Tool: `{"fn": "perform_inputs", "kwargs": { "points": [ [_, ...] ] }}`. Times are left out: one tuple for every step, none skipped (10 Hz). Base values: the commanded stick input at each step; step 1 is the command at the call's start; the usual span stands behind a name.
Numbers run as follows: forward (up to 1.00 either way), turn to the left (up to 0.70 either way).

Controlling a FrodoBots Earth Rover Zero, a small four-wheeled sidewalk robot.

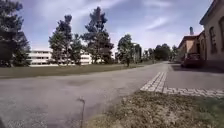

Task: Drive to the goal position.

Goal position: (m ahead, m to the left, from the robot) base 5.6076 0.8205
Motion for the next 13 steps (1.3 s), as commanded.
{"fn": "perform_inputs", "kwargs": {
  "points": [
    [0.0, -0.7],
    [0.0, -0.7],
    [0.0, -0.7],
    [0.0, -0.7],
    [0.0, -0.7],
    [0.0, -0.7],
    [0.0, -0.7],
    [0.0, -0.7],
    [0.0, -0.7],
    [0.0, -0.7],
    [0.0, -0.7],
    [0.0, -0.7],
    [0.0, -0.7]
  ]
}}
